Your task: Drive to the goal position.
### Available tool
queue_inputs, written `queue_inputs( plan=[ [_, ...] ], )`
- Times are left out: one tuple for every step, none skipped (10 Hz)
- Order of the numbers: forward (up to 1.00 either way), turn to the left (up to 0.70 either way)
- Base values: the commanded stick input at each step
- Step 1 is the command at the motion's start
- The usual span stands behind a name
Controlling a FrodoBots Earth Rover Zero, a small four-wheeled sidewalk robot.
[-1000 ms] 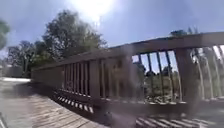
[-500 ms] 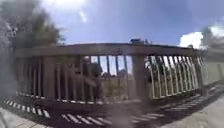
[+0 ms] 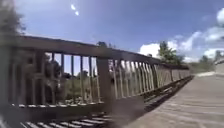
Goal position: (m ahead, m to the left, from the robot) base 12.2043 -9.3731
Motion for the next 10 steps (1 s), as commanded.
queue_inputs(
  plan=[
    [0.04,0.04],
    [0.04,0.04],
    [0.04,0.04],
    [0.04,0.04],
    [0.04,0.04],
    [0.04,0.04],
    [0.04,0.04],
    [0.04,0.04],
    [0.04,0.04],
    [0.04,0.04]
  ],
)
